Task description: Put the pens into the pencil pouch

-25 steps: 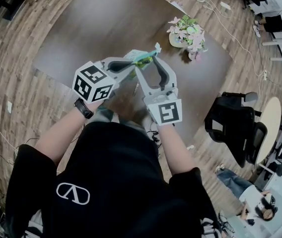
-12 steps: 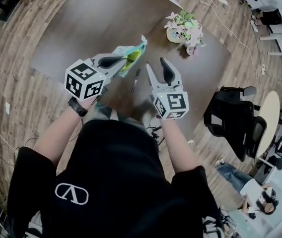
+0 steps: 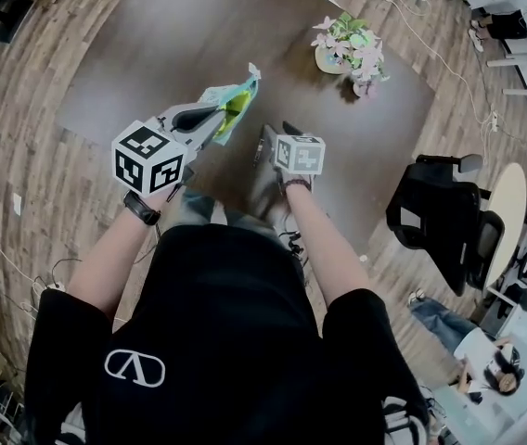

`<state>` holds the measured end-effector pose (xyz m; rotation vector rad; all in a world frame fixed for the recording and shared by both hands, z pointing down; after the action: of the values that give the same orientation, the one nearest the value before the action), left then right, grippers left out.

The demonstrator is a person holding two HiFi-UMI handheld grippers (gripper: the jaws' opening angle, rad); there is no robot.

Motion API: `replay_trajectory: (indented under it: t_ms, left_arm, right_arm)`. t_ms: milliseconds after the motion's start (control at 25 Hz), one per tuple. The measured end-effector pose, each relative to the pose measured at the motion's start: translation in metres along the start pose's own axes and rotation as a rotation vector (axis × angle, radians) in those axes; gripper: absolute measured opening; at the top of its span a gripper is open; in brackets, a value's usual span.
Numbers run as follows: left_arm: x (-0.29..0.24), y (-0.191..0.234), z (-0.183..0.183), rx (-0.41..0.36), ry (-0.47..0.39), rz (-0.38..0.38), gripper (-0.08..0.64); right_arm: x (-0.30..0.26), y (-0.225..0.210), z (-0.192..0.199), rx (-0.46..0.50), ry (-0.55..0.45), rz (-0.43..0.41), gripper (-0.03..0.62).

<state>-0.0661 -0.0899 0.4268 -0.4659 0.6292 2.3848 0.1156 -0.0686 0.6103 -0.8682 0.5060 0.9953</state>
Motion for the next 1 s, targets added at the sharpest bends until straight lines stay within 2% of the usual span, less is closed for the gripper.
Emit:
replay_trajectory:
  t_ms: [120, 360, 520, 800, 1000]
  left_arm:
    - [0.005, 0.004, 0.003, 0.007, -0.001, -0.011, 0.015]
    - [0.016, 0.015, 0.008, 0.028, -0.009, -0.037, 0.015]
    - [0.02, 0.022, 0.012, 0.037, -0.007, -0.049, 0.015]
    - [0.02, 0.028, 0.013, 0.037, -0.001, -0.052, 0.015]
    - [0.018, 0.028, 0.01, 0.024, 0.005, -0.046, 0.015]
  right_arm:
    - [-0.024, -0.009, 0.016, -0.091, 0.083, 0.009, 0.198]
    - [-0.057, -0.022, 0.039, -0.209, 0.22, 0.067, 0.196]
    - [-0.07, -0.027, 0.05, -0.253, 0.293, 0.105, 0.174]
    - [-0.072, -0.038, 0.056, -0.244, 0.362, 0.156, 0.065]
    - [-0.071, -0.035, 0.056, -0.218, 0.376, 0.147, 0.061]
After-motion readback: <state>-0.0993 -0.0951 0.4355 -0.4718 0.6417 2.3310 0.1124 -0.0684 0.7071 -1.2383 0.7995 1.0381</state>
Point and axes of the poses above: the fingertips, and each gripper's own axes: x backward along the fingers, y to its left, z out of its underside, the point moved 4 cm from there along x, backward along the fingers, and after that the axes turned 11 degrees about -z, right-handed, at the moved point
